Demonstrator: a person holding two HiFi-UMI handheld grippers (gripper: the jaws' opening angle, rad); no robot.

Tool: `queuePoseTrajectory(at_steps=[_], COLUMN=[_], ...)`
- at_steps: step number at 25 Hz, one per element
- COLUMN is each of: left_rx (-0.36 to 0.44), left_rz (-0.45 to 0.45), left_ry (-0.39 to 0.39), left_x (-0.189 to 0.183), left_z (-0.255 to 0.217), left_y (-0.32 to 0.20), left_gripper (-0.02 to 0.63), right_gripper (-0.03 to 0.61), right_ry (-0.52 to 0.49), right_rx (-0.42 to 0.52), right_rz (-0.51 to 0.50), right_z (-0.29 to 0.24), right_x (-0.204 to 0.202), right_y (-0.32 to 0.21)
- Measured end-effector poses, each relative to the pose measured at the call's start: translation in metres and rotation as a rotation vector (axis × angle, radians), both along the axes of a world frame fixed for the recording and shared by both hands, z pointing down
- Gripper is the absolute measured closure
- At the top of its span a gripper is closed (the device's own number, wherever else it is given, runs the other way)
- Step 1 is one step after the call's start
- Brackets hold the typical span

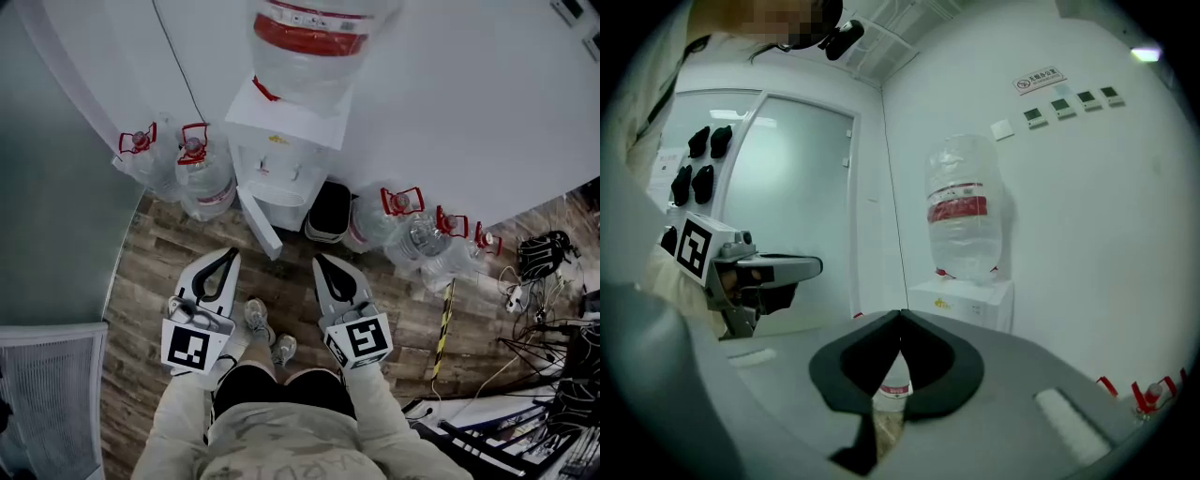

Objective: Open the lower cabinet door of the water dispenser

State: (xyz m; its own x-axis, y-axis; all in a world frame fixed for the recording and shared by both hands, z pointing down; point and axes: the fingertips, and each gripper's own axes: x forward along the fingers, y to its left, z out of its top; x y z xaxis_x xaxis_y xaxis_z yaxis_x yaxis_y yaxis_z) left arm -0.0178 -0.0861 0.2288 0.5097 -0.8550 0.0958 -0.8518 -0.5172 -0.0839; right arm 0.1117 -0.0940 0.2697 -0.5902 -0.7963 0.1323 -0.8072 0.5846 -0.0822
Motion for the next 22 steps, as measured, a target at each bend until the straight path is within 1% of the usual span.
queuePoseTrajectory(at_steps=[4, 8, 13, 22], left_rx=[0.023, 0.052, 0.079, 0.113], left_rz=[-0.010, -0.013, -0.011, -0.011], left_ry=[0.006, 0.010, 0.022, 0.024], left_x=[-0.002, 0.000, 0.004, 0.011], left_z=[-0.017, -0.034, -0.053, -0.073], left_y=[0.005, 0.012, 0.021, 0.030], left_gripper=[0.614, 0.614, 0.614, 0.614], right_gripper=[0.571, 0.571, 0.571, 0.571], right_ry=[0.013, -0.012, -0.003, -0.027], right_rx=[0.032, 0.053, 0.090, 0.132], right_rz=[0.002, 0.018, 0.014, 0.011], right_z=[-0.023, -0.041, -0.063, -0.087], right_x=[0.001, 0.007, 0.011, 0.015], right_y=[0.005, 0.014, 0.025, 0.032])
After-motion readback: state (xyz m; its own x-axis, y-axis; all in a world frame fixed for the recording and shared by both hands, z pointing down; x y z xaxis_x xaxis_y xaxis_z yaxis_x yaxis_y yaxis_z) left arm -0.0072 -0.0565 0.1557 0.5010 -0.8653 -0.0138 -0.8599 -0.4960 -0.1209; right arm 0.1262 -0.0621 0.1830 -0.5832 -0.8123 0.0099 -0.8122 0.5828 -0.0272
